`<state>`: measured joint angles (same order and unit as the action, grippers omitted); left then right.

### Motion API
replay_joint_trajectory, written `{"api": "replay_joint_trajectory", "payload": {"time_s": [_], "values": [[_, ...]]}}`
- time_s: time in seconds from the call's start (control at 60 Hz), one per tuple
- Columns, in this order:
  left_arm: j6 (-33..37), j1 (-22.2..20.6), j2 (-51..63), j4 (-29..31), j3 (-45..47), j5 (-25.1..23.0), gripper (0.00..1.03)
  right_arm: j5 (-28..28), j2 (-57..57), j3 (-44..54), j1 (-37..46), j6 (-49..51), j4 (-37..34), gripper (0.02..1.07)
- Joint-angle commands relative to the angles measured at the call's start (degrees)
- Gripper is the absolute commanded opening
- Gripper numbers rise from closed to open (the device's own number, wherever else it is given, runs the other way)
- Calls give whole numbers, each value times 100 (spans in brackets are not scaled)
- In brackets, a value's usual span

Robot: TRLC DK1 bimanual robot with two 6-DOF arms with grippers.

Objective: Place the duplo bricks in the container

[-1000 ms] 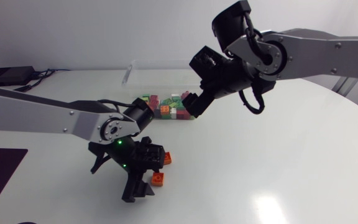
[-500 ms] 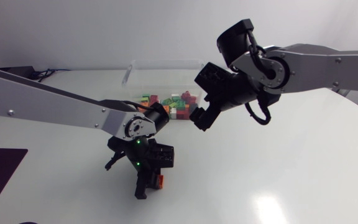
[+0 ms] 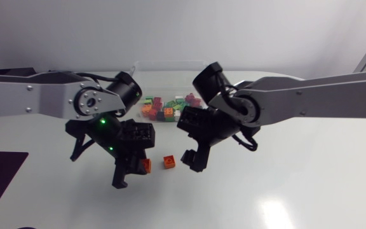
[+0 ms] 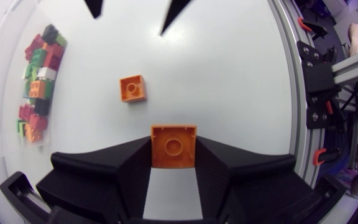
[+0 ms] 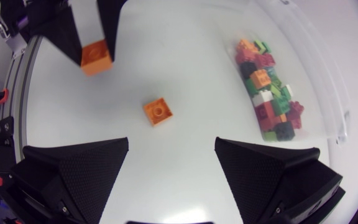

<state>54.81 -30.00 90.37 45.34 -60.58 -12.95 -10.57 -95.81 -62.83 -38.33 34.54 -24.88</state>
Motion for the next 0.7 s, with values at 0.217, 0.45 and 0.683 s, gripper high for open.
{"api": "replay_joint_trajectory", "payload": {"time_s": [0.217, 0.45, 0.683], "values": [[-225, 908, -599, 45, -165, -507, 10, 37, -1150, -687, -579, 826, -491, 102], [-796, 1646, -784, -386, -754, -937, 10, 266, -1651, -1241, -571, 1283, -640, 102], [-1842, 1945, -933, -1335, -1097, -1122, 10, 222, -2275, -2093, -518, 1845, -1528, 102]]}}
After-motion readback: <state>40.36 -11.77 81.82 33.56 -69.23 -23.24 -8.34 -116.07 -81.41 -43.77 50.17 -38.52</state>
